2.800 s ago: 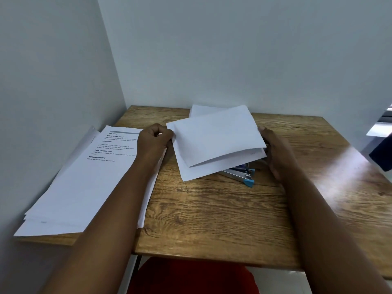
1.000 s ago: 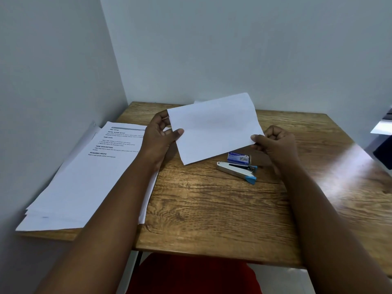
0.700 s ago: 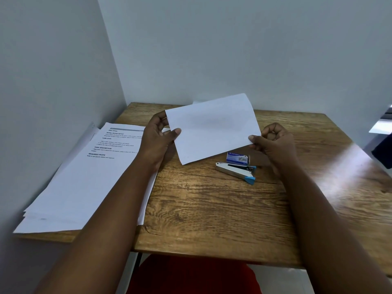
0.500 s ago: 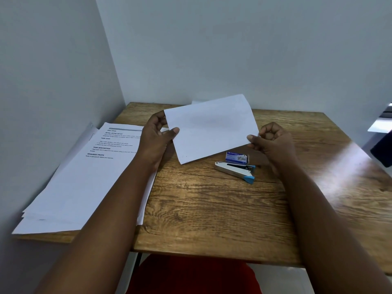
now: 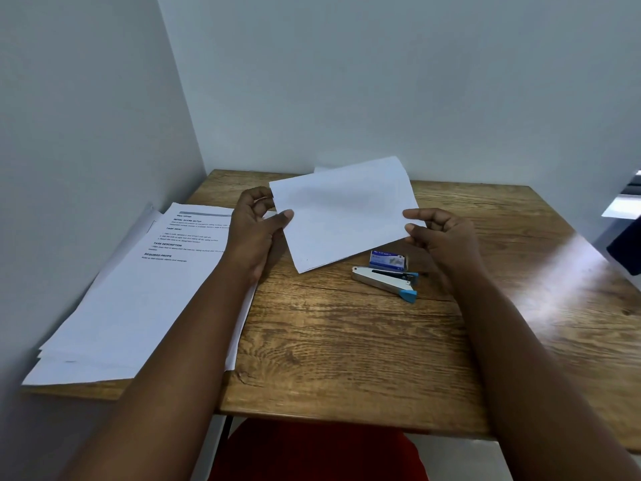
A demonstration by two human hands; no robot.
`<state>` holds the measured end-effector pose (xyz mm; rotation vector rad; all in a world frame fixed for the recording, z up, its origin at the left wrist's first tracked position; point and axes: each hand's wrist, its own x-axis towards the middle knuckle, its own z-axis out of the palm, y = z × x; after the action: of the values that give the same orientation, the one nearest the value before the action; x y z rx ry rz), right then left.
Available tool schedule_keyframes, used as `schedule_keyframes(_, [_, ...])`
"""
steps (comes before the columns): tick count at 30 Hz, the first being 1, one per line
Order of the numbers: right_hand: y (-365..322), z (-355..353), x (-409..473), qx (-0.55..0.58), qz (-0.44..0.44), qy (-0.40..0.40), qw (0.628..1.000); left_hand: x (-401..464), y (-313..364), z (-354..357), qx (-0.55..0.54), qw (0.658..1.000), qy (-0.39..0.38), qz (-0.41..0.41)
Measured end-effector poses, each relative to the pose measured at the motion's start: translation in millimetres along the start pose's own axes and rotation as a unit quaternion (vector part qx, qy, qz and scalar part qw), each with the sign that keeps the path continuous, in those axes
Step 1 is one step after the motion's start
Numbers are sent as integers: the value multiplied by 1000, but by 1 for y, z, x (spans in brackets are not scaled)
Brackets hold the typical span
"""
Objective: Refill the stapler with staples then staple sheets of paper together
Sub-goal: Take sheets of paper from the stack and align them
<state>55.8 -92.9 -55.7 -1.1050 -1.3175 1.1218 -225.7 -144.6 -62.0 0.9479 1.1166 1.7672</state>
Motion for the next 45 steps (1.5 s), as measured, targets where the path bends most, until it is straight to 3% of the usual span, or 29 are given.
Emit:
schedule_keyframes(5, [4,-5,4,31,26,-1,999,-1,4,2,-67,995,-11,-78])
schedule_keyframes(9, [5,-8,9,53,34,8,998,1,7,0,-55,992,-30,-113])
schedule_keyframes(14, [6,-11,12,64,41,0,997,-1,10,-7,-44,978,-116,-165])
schedule_keyframes(18, [1,-7,6,73,42,-75,994,-7,12,-3,-10,960,-195,-199])
schedule_keyframes(26, [4,7,-1,14,3,-180,984,-12,9,5,49,949,-261,-172])
schedule_keyframes(31, [1,8,-4,-1,-18,-192,981,-14,4,10,98,951,-248,-158])
schedule_keyframes(45, [2,8,-3,36,-2,-171,985,-10,2,9,87,963,-204,-154])
